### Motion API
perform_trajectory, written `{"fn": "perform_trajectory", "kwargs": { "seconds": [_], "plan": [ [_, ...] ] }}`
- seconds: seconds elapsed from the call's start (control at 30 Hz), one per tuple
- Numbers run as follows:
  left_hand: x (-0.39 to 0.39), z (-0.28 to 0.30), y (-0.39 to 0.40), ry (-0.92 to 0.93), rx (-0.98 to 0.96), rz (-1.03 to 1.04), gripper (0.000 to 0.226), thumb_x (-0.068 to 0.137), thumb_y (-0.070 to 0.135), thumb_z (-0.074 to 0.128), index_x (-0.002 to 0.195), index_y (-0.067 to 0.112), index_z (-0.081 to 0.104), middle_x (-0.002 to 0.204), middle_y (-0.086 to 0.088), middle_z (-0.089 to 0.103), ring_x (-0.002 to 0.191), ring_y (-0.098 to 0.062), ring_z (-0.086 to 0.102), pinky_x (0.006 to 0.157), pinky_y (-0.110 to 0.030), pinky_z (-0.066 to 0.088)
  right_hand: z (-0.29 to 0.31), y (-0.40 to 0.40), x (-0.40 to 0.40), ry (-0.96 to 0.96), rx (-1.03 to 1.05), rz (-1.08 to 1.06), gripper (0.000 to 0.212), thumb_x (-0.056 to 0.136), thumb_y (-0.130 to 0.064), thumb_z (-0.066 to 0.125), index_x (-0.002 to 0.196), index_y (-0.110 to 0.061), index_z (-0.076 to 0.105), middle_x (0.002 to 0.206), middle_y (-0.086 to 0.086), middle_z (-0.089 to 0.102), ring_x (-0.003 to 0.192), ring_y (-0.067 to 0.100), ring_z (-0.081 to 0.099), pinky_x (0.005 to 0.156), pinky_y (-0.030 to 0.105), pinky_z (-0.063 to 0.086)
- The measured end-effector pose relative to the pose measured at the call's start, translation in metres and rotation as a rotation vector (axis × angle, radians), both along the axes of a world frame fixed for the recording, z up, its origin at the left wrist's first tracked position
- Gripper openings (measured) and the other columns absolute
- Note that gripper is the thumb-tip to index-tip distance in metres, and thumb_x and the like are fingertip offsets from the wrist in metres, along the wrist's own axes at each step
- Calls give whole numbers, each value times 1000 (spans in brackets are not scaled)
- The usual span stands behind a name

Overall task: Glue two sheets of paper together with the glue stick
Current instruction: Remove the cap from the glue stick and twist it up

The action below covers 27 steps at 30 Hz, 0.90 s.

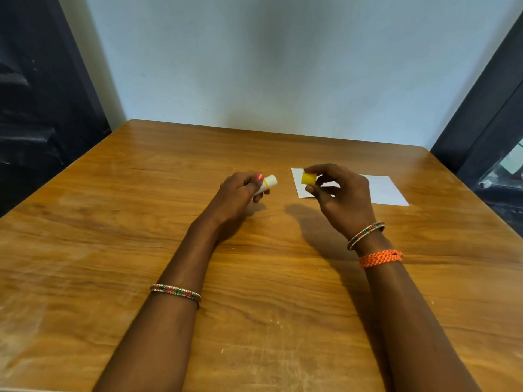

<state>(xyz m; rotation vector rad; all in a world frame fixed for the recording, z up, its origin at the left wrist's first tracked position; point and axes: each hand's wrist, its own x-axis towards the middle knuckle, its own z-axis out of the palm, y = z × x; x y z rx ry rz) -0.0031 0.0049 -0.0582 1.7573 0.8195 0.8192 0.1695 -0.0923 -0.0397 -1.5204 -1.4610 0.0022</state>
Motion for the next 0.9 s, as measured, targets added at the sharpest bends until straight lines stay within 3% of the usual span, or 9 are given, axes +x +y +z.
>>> {"fn": "perform_trajectory", "kwargs": {
  "seconds": [0.13, 0.2, 0.3, 0.47, 0.57, 0.67, 0.8, 0.9],
  "plan": [
    [-2, 8, 1, -118, -4, 28, 12, 97, 24, 43, 95, 25, 55, 83, 1, 59, 82, -13, 52, 74, -28, 41, -6, 10, -14, 259, -7, 14, 25, 74, -6, 72, 93, -14, 57, 91, -5, 63, 80, 7, 64, 65, 16, 54],
    [-8, 8, -1, -155, -19, 63, 12, 96, 23, 44, 103, 27, 53, 89, 1, 62, 88, -14, 56, 74, -26, 45, -8, 19, -25, 351, -18, 58, 30, 75, -5, 71, 97, -17, 54, 92, -6, 61, 85, 14, 65, 69, 21, 54],
    [-20, 4, -5, -218, -13, 150, 21, 95, 20, 46, 113, 29, 52, 98, 6, 64, 97, -11, 59, 74, -24, 49, -9, 32, -43, 453, -86, 104, 41, 80, -5, 66, 114, -26, 56, 94, -6, 60, 86, 10, 65, 74, 22, 56],
    [-27, -1, -2, -330, 44, 327, 24, 92, 16, 51, 115, 22, 57, 99, 7, 65, 93, -6, 62, 77, -21, 51, -20, 56, -69, 430, -214, 62, 28, 79, -13, 70, 104, -22, 61, 97, -4, 60, 92, 12, 59, 65, 12, 45],
    [-21, -2, -1, -327, 94, 345, 24, 90, 11, 56, 104, 31, 56, 102, 6, 63, 100, -10, 60, 81, -24, 50, -29, 72, -82, 370, -310, 74, 27, 75, -10, 72, 96, -23, 60, 103, 1, 66, 102, 19, 61, 78, 27, 50],
    [-19, -1, 0, -336, 115, 381, 27, 88, 8, 58, 101, 32, 54, 97, 13, 59, 95, -2, 58, 70, -14, 49, -33, 83, -91, 195, -385, 40, 32, 72, -21, 75, 101, -26, 63, 109, 3, 68, 104, 19, 60, 93, 41, 45],
    [-24, -2, 5, -321, 174, 479, 24, 86, 10, 60, 107, 22, 55, 98, 10, 59, 95, -4, 57, 77, -14, 49, -34, 86, -90, 76, -452, 65, 33, 72, -33, 74, 101, -31, 61, 101, -3, 66, 101, 18, 56, 86, 35, 31],
    [-25, -2, 4, -322, 170, 516, 25, 86, 11, 61, 107, 22, 55, 100, 9, 60, 97, -6, 58, 79, -18, 49, -36, 85, -91, -55, -478, 110, 36, 74, -40, 70, 108, -32, 59, 100, -3, 64, 103, 20, 54, 87, 38, 31]
  ]
}}
